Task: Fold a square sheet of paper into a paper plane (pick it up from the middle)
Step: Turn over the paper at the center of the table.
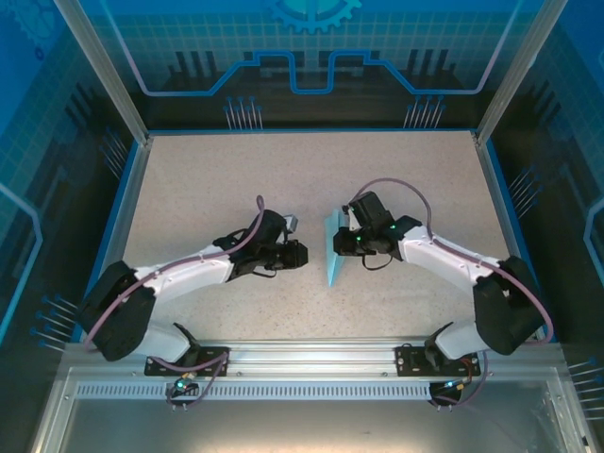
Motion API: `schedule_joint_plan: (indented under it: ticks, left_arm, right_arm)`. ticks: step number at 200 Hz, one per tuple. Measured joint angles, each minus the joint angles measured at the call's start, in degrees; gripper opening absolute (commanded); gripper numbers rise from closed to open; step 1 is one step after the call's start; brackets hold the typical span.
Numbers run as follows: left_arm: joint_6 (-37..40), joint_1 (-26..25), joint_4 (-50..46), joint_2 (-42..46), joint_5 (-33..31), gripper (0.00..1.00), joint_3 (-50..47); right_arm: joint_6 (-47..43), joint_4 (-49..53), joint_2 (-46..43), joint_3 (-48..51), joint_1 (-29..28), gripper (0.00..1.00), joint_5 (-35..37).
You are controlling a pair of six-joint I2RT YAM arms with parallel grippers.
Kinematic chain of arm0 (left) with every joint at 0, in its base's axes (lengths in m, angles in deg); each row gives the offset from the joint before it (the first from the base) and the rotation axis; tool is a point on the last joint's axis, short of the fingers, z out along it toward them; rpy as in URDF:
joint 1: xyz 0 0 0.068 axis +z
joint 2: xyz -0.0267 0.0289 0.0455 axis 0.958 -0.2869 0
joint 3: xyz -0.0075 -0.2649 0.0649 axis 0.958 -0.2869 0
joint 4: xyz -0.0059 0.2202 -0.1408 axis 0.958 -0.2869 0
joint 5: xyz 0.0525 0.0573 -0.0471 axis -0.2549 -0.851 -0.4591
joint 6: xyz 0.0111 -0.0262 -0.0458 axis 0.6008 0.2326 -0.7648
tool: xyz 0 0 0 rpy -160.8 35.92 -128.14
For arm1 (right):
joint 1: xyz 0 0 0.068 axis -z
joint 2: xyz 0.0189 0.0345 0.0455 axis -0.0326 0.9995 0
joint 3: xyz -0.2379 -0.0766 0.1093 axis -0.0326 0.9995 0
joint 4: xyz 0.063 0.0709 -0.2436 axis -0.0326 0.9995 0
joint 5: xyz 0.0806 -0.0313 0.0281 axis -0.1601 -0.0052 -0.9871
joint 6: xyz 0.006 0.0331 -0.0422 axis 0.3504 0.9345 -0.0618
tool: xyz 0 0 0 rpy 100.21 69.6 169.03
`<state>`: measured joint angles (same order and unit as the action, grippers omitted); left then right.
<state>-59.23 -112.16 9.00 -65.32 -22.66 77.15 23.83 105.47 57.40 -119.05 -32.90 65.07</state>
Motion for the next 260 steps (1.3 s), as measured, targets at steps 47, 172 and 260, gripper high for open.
schedule_joint_plan:
  ticks: [47,172,260]
  left_arm:
    - [-1.55,0.96,-3.80,9.25,-10.34,0.23,-3.80]
    - [-9.05,2.32,-15.78,35.78,-27.67,0.33,-14.67]
    - [-9.05,2.32,-17.00,33.38,-26.88,0.38,-14.71]
  right_arm:
    - [-1.86,27.43,5.05,-17.86,-8.24,0.12,24.74]
    - [2.71,47.04,42.58,-41.31,-23.93,0.35,34.21]
    - [-0.96,25.35,14.95,-21.70,-20.81,0.81,12.70]
